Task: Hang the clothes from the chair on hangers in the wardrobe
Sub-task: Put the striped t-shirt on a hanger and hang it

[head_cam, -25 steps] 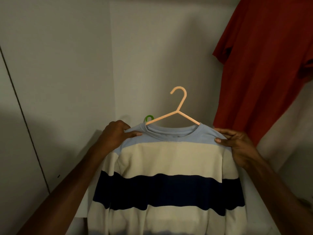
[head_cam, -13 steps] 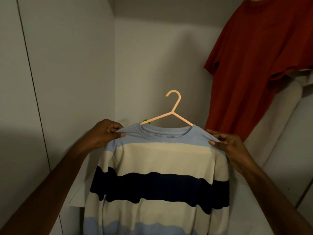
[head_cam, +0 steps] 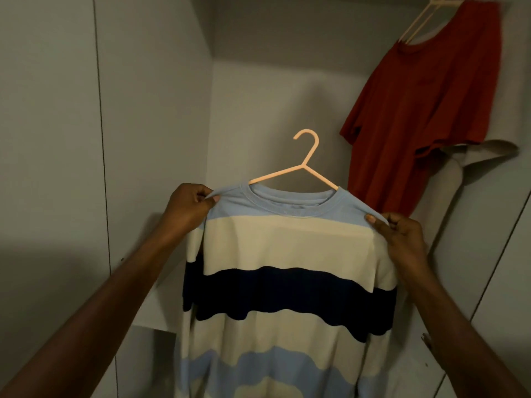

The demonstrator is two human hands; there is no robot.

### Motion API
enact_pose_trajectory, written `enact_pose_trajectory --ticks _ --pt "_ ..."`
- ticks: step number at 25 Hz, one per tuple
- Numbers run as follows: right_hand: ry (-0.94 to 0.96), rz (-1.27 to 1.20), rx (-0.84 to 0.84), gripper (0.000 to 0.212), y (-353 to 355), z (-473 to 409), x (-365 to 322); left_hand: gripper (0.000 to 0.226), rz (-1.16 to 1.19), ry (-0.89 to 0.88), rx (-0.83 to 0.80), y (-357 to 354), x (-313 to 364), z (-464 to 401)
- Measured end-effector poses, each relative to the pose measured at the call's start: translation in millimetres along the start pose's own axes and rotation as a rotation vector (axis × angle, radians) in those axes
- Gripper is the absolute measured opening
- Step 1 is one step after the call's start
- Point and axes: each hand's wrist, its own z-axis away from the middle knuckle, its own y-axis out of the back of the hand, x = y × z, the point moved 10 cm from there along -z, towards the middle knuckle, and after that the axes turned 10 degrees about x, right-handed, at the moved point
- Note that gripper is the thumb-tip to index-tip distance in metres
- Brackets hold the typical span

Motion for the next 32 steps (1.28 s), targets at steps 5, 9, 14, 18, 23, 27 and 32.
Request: enact_pose_trajectory --ticks 5,9,14,18,23,27,32 --pt "0.050 0.002 0.055 0.022 28 -14 -39 0.031 -0.221 -0.189 -0.073 -11 33 -15" --pt "0.087 0.023 0.017 0.020 35 -28 -74 0.039 -0.071 -0.142 -0.178 -22 39 -36" --pt "0.169 0.028 0.066 0.027 40 -45 -113 0.042 0.070 -0.079 -0.195 -40 47 -66" --pt "0.292 0.098 0.188 0.025 45 -67 -160 0.057 0.074 -0.151 -0.105 -51 85 -103" --pt "0.395 0.210 0.289 0.027 54 -89 -205 0.054 0.052 -0.263 -0.111 -83 120 -150" --pt "0.468 0.312 0.347 0.031 62 -102 -232 0.053 0.066 -0.364 -0.098 -114 148 -180" --pt "0.527 0.453 0.405 0.031 77 -138 -275 0.054 0.067 -0.429 -0.098 -153 198 -220"
